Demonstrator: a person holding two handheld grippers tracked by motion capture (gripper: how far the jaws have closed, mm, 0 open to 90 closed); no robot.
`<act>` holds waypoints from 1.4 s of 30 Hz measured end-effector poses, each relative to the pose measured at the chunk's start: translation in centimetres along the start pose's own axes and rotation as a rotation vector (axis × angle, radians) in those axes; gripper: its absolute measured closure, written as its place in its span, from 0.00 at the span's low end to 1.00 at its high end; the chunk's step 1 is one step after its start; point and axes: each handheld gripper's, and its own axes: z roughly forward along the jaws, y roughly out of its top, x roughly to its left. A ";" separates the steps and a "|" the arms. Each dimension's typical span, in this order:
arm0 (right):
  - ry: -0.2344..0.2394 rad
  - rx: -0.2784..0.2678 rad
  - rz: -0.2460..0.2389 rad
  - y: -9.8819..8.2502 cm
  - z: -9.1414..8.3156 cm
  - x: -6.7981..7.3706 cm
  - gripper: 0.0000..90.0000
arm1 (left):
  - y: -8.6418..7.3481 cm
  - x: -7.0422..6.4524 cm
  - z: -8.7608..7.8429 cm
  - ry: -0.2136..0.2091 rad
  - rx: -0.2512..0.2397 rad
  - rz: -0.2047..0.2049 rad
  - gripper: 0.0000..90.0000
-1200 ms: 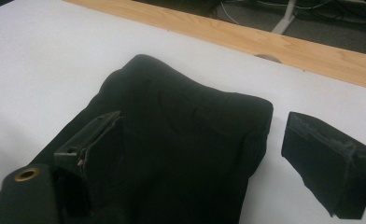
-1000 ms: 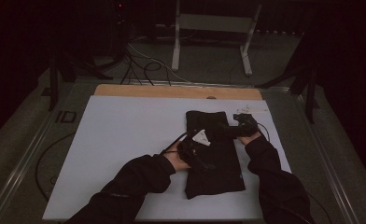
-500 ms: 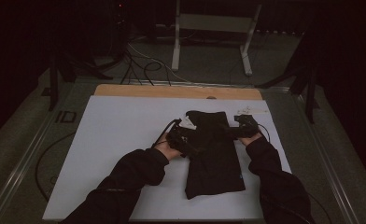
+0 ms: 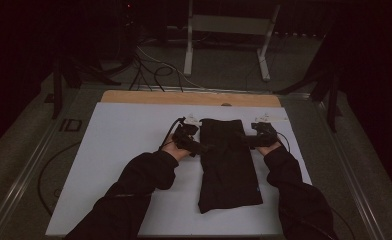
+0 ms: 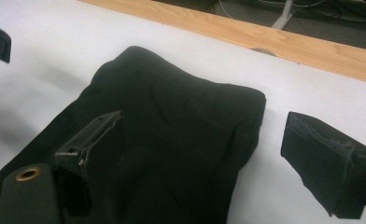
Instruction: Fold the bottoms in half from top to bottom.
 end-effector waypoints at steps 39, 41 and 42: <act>-0.030 0.097 0.062 0.7 3.0 -2.1 0.15 | -0.4 5.2 3.7 0.111 -0.064 -0.254 0.01; -0.040 0.102 0.074 0.8 3.1 -2.4 0.15 | -0.5 5.6 3.9 0.094 -0.061 -0.280 0.01; -0.047 0.110 0.081 0.9 3.2 -2.5 0.15 | -0.5 5.7 4.0 0.081 -0.061 -0.295 0.01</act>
